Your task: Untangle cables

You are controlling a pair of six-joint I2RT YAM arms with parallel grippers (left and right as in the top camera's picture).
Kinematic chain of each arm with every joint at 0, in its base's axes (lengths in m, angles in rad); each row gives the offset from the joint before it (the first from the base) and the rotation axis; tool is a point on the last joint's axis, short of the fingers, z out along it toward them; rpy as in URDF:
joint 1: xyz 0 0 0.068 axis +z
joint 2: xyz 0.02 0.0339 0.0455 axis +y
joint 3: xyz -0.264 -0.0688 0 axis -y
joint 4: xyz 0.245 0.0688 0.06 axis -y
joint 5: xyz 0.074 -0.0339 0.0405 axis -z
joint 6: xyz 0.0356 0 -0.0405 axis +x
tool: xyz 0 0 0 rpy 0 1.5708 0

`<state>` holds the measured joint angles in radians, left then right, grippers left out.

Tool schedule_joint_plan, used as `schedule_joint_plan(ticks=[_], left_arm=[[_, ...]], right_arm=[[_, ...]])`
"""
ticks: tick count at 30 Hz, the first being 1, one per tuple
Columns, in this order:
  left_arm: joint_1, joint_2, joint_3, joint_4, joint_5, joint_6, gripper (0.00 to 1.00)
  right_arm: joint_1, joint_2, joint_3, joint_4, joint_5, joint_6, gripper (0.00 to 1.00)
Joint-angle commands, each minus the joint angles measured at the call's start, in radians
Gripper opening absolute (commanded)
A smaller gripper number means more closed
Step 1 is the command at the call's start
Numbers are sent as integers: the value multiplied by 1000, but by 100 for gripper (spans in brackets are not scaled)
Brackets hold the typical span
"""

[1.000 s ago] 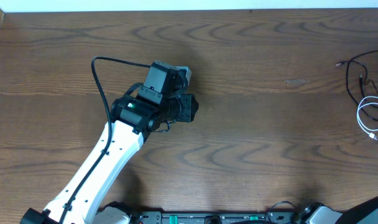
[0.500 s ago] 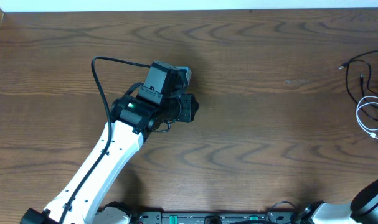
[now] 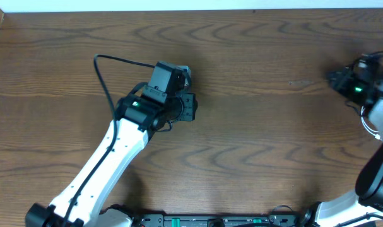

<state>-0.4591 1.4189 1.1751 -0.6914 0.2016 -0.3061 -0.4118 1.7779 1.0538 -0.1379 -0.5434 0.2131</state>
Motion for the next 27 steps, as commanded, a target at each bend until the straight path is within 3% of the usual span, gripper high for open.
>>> schedule_joint_plan(ticks=[1, 8, 14, 19, 21, 27], left_arm=[[4, 59, 20, -5, -117, 16, 45], [18, 117, 20, -39, -270, -27, 45], [121, 118, 20, -112, -284, -116, 48], [216, 118, 20, -229, -222, -126, 51], [243, 118, 20, -291, -169, -104, 61], [264, 116, 20, -417, -97, -39, 61]], right_arm=[[118, 5, 8, -35, 69, -104, 57], [349, 8, 8, -209, 314, -126, 63], [528, 8, 8, -284, 446, -160, 71], [635, 8, 8, -375, 436, -163, 76], [652, 6, 8, -420, 436, -143, 74], [631, -22, 8, -580, 428, -51, 76]])
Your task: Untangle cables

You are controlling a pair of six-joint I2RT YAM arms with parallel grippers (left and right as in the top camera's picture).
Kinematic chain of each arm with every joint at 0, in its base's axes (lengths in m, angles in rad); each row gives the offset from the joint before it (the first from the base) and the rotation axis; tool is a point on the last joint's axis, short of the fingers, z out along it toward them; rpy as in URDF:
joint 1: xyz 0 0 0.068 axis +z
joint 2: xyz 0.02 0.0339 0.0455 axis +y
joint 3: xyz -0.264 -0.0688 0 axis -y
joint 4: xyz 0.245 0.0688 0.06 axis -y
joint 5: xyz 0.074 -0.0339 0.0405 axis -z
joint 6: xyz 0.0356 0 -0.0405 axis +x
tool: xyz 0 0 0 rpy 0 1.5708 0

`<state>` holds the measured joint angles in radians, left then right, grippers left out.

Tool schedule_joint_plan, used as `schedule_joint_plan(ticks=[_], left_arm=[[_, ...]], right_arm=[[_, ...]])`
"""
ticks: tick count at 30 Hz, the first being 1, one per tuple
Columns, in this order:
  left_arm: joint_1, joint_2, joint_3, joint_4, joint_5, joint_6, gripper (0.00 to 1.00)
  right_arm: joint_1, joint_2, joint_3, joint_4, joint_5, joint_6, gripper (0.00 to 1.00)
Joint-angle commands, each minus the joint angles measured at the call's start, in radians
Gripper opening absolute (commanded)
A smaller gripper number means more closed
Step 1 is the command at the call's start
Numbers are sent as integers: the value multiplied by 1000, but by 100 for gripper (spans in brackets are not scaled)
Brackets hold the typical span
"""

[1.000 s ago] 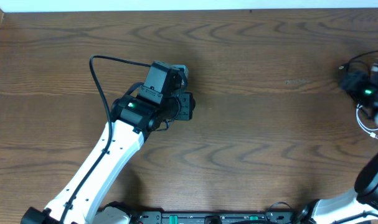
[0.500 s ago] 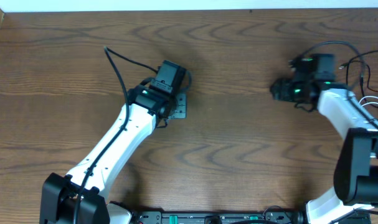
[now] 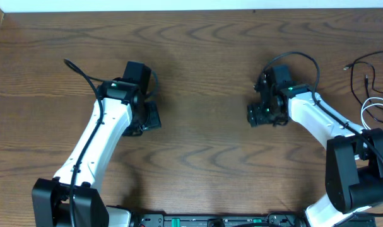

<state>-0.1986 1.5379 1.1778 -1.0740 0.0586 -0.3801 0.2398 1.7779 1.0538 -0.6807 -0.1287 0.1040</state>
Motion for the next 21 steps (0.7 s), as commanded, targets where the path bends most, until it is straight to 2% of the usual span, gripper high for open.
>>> schedule_joint_plan(ticks=[1, 6, 11, 15, 21], left_arm=[[3, -3, 17, -51, 46, 36, 61], [4, -18, -3, -99, 46, 51, 61], [3, -116, -93, -34, 45, 55, 61], [3, -288, -211, 69, 35, 63, 61], [3, -646, -378, 171, 34, 89, 61]], right_arm=[[-26, -34, 8, -59, 10, 60, 76], [-32, -139, 5, -127, 23, 56, 75], [-32, -291, -31, -123, 43, 56, 75], [-32, -418, -85, -111, 95, 56, 72], [-29, -666, -241, 23, 104, 56, 73]])
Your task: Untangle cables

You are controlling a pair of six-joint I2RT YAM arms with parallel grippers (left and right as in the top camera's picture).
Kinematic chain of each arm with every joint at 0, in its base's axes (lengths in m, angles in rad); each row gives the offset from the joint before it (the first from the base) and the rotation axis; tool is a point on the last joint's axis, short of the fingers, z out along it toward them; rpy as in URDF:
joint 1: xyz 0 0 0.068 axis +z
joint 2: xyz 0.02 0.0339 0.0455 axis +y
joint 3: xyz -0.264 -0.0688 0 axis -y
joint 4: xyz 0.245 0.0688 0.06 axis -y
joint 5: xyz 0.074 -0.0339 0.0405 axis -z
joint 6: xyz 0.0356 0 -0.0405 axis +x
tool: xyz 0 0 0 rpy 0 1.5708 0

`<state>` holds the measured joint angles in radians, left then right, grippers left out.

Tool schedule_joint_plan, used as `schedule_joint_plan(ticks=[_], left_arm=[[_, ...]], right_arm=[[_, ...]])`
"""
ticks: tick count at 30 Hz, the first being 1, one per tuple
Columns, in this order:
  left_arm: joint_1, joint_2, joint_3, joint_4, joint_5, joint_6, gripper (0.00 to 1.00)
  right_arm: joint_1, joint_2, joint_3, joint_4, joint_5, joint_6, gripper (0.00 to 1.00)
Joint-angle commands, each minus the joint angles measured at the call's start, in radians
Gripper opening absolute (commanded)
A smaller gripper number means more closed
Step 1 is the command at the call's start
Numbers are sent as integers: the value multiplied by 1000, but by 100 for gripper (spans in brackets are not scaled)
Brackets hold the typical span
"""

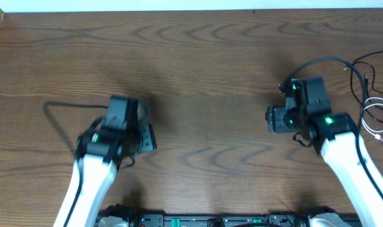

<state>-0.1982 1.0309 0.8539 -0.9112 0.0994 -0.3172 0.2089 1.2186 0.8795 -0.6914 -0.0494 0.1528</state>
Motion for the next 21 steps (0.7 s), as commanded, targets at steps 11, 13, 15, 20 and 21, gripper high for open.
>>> schedule_joint_plan(ticks=[11, 13, 15, 20, 21], left_arm=[[3, -589, -110, -30, -13, 25, 95], [3, -614, -110, -30, -13, 25, 95], [3, -621, -110, -30, -13, 25, 95], [3, -621, -110, -30, -13, 25, 95], [3, -621, -110, -30, -13, 25, 95]], right_arm=[[2, -479, -251, 82, 84, 7, 99], [2, -489, -251, 55, 80, 7, 99], [2, -488, -251, 32, 81, 7, 99], [2, -476, -252, -18, 80, 7, 99], [2, -475, -252, -23, 80, 7, 99]])
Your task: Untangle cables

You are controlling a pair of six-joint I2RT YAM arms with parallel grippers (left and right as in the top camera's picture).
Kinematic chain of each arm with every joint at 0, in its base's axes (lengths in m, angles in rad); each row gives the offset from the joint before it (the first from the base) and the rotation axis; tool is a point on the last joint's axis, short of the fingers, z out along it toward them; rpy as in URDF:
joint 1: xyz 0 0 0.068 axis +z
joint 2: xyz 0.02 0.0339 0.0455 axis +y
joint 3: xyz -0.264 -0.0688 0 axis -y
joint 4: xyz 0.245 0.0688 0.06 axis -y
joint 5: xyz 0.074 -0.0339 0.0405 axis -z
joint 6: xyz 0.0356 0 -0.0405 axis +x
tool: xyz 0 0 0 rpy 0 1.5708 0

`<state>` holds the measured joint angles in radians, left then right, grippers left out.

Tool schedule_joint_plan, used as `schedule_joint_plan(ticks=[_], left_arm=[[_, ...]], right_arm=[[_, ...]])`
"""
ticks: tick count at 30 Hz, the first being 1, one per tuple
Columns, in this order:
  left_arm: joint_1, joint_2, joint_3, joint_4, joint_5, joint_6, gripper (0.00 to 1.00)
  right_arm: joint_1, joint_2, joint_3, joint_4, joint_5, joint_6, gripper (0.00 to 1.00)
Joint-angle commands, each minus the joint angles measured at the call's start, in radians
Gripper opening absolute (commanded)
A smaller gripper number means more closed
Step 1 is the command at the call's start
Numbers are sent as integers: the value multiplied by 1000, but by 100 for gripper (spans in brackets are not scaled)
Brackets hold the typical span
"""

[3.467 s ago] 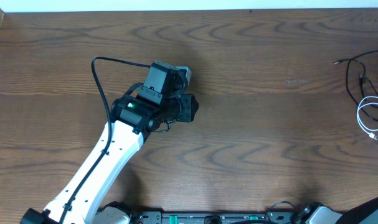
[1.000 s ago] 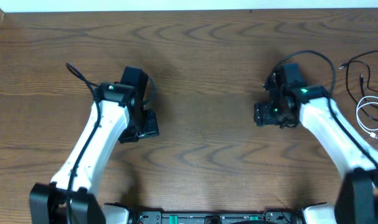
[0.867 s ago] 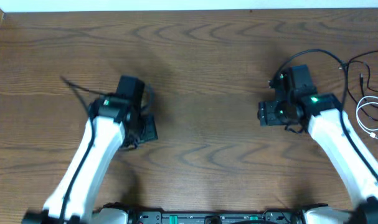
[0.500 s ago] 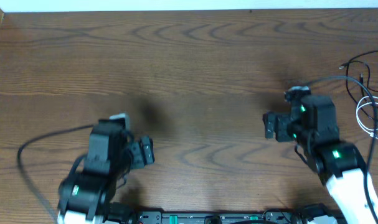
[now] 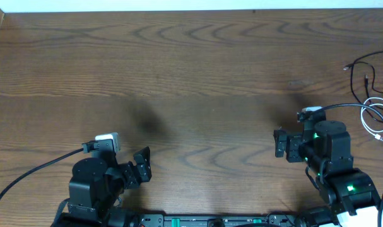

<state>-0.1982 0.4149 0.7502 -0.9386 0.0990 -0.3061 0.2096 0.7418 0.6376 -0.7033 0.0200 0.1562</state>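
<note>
The cables lie at the table's far right edge: a thin black cable [image 5: 360,65] looping toward the back, and a white cable [image 5: 373,117] coiled just in front of it. They overlap near the edge. My right gripper [image 5: 280,144] is drawn back near the front right, well left of the cables, fingers apart and empty. At the front left, far from the cables, my left gripper [image 5: 143,166] also stands open with nothing in it.
The brown wooden table [image 5: 197,75] stretches between the arms. A black lead [image 5: 33,173] from the left arm trails off the front left corner. The arms' base rail [image 5: 210,221] runs along the front edge.
Both arms have drawn back toward the front edge, the left to the front left, the right to the front right. The cables lie as before.
At first my left arm reached to the middle back and my right arm was at the far right by the cables. Then the right gripper was at mid-table with the cables left behind at the edge. Both arms have since come back to the front.
</note>
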Motion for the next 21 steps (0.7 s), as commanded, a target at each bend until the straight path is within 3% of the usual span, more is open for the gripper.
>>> schedule_joint_plan(ticks=[1, 21], left_arm=[[3, -5, -6, -2, -13, 14, 95], [3, -5, -6, -2, -13, 14, 96]], right_arm=[[1, 4, -10, -15, 11, 4, 99], [1, -5, -13, -25, 11, 4, 99]])
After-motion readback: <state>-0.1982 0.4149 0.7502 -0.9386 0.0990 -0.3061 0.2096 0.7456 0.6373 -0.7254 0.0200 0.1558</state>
